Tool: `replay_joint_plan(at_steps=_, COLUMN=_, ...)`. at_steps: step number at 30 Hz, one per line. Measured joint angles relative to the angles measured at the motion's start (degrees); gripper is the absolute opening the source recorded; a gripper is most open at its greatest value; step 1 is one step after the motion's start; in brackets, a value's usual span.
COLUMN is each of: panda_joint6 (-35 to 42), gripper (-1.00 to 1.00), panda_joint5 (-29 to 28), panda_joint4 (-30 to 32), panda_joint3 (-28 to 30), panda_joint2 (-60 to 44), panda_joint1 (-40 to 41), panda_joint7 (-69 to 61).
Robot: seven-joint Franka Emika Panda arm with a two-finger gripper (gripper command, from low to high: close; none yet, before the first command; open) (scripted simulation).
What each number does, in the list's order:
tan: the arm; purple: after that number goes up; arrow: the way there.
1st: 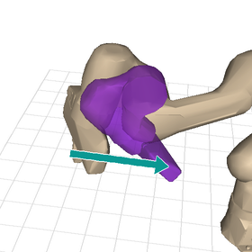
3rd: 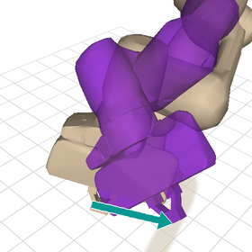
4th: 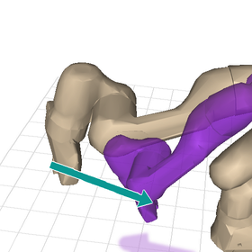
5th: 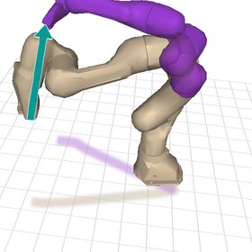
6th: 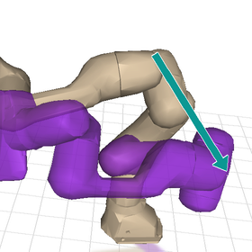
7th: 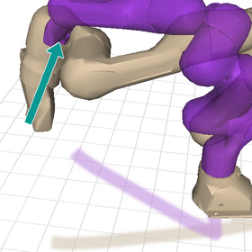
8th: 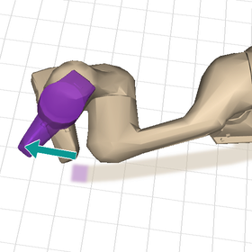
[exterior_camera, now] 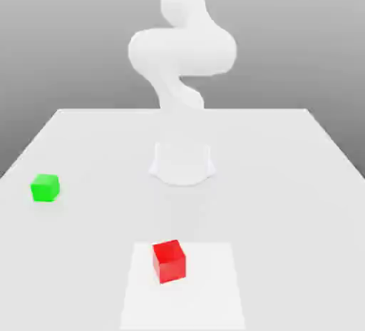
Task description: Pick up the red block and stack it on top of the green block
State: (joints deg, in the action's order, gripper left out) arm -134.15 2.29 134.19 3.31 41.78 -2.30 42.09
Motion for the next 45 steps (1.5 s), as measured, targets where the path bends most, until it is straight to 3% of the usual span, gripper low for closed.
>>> replay_joint_plan(at_steps=8, panda_joint6=-7.4, gripper=0.00, panda_joint5=6.9, panda_joint4=7.7, panda_joint3=7.6, panda_joint2=-14.2, panda_joint1=-6.3, panda_joint7=-11.7)
replay_joint_plan(at_steps=16, panda_joint6=-14.7, gripper=0.00, panda_joint5=10.7, panda_joint4=15.3, panda_joint3=10.2, panda_joint2=-28.0, panda_joint1=-9.8, panda_joint7=-21.0)
replay_joint_plan(at_steps=21, panda_joint6=-19.8, gripper=0.00, panda_joint5=8.8, panda_joint4=20.2, panda_joint3=10.2, panda_joint2=-35.3, panda_joint1=-9.9, panda_joint7=-23.7)
replay_joint_plan(at_steps=26, panda_joint6=-24.9, gripper=0.00, panda_joint5=-0.1, panda_joint4=25.0, panda_joint3=10.7, panda_joint2=-40.8, panda_joint1=-8.1, panda_joint7=-21.3)
replay_joint_plan(at_steps=32, panda_joint6=-28.6, gripper=0.00, panda_joint5=-0.7, panda_joint4=24.7, panda_joint3=9.8, panda_joint2=-44.9, panda_joint1=-7.3, panda_joint7=-21.9)
replay_joint_plan(at_steps=43, panda_joint6=-36.9, gripper=0.00, panda_joint5=7.3, panda_joint4=23.6, panda_joint3=4.0, panda_joint2=-54.9, panda_joint1=-3.4, panda_joint7=-27.6)
replay_joint_plan(at_steps=44, panda_joint6=-37.6, gripper=-1.00, panda_joint5=7.7, panda_joint4=23.6, panda_joint3=3.0, panda_joint2=-55.8, panda_joint1=-2.6, panda_joint7=-27.9)
replay_joint_plan(at_steps=45, panda_joint6=-37.6, gripper=-1.00, panda_joint5=7.7, panda_joint4=23.6, panda_joint3=3.0, panda_joint2=-55.8, panda_joint1=-2.6, panda_joint7=-27.9)
